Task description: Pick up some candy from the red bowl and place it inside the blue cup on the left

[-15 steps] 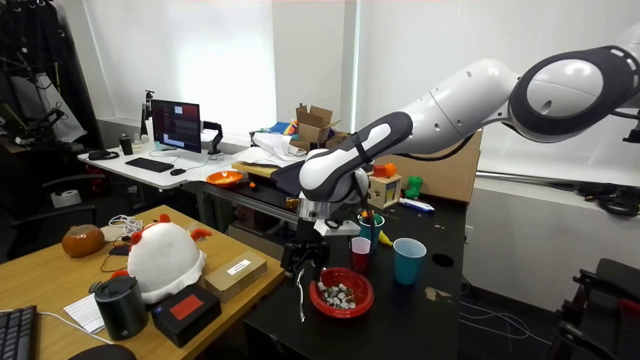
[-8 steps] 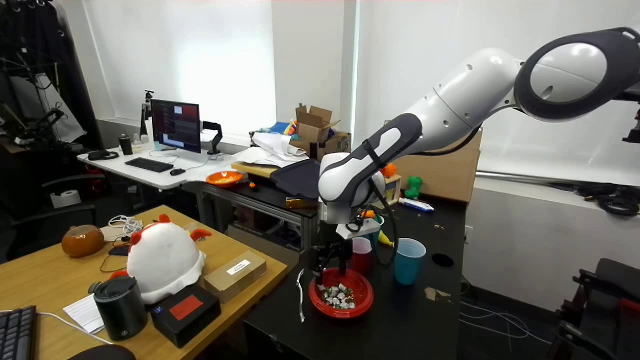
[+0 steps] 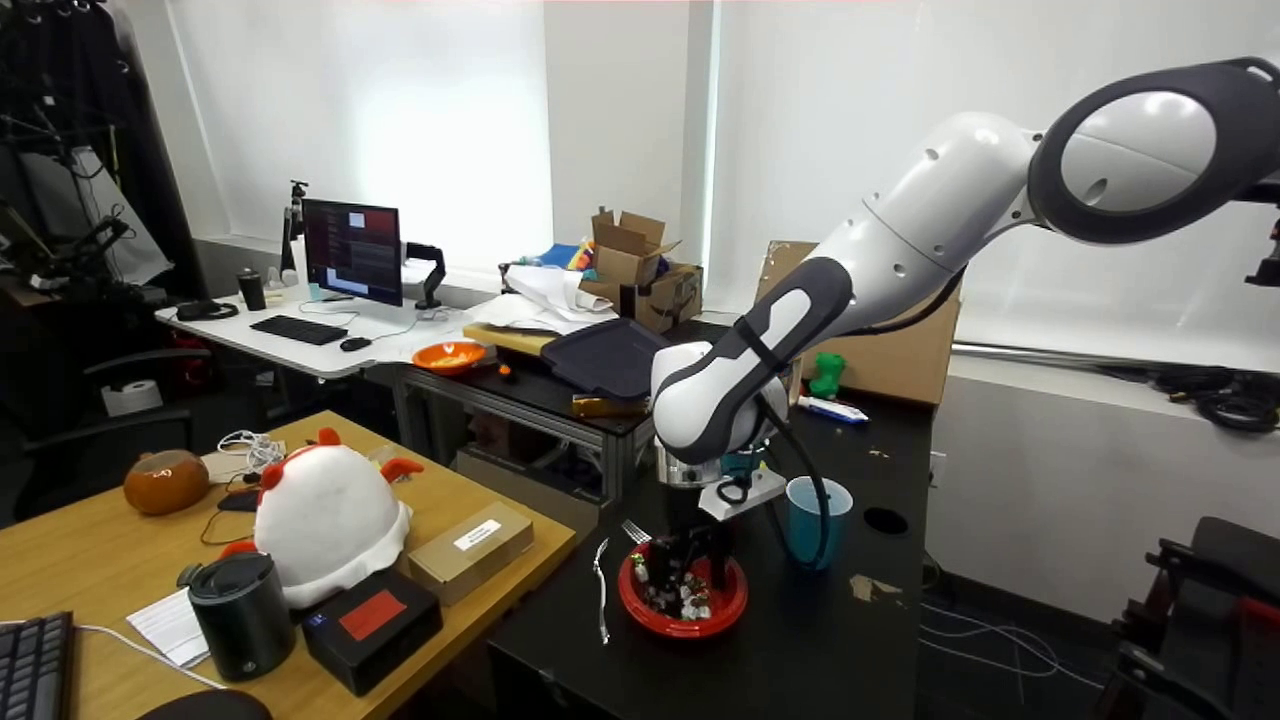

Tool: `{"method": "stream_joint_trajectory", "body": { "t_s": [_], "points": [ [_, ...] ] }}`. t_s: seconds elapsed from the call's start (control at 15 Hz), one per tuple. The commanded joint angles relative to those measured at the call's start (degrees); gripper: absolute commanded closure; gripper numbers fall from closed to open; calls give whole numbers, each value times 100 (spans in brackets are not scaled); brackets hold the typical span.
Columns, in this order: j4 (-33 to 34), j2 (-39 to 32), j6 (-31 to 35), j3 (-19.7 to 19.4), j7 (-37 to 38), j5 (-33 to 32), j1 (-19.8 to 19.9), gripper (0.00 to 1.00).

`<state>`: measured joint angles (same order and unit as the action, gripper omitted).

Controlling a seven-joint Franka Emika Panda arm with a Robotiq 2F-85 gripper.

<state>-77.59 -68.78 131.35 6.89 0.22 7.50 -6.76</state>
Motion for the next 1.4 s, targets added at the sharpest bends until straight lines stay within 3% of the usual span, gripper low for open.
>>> {"method": "stream_joint_trajectory", "body": {
  "t_s": [0.0, 0.73, 1.33],
  "points": [
    [-209, 67, 107, -22, 98, -150, -196, 0],
    [-3, 102, 515, -189, 36, -686, -512, 0],
    [94, -82, 642, -117, -190, -819, -365, 0]
  ]
}}
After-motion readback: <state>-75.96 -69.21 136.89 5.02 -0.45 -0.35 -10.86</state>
